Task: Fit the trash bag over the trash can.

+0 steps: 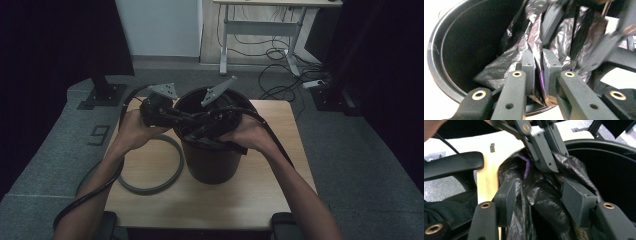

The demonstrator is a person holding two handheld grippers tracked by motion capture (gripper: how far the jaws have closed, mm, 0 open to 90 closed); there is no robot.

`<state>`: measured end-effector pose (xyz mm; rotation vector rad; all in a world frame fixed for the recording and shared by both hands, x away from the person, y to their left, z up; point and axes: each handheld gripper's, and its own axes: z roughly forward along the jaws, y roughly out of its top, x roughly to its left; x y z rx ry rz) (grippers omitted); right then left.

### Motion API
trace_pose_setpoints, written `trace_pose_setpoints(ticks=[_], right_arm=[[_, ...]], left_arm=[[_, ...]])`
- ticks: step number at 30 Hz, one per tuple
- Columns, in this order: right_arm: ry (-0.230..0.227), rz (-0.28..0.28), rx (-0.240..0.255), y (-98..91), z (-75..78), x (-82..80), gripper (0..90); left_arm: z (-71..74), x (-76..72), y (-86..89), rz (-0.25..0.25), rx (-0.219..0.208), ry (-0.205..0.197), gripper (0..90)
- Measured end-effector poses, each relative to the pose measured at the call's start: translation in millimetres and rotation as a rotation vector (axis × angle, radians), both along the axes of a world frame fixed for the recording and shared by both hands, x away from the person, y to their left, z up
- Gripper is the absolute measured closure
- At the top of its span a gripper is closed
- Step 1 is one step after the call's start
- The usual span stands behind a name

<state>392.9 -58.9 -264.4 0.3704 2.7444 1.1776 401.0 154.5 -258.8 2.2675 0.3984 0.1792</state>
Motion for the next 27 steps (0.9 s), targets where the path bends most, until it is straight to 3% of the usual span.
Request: trace_pose_setpoints(ticks=[5, 8, 18, 27], right_arm=[[0.003, 0.021, -0.029, 7.8, -9.3, 2.0, 74.4], [-0.008, 0.006, -0.039, 7.8, -12.5, 2.8, 87.8], [-0.024, -0.081, -0.022, -26.3, -8.1, 4.7, 88.9], [-0.032, -0.197, -0.012, -74.6, -6.9, 7.1, 88.9]], left_arm=[[1.2, -0.7, 1.4, -0.007, -0.033, -0.004, 82.8], [-0.1, -1.8, 2.4, -0.002, -0.019, -0.017, 83.2], [-5.5, 2.9, 19.8, 0.077, 0.004, -0.054, 83.6], [-10.3, 11.1, 35.3, 0.172, 0.042, -0.075, 83.1]])
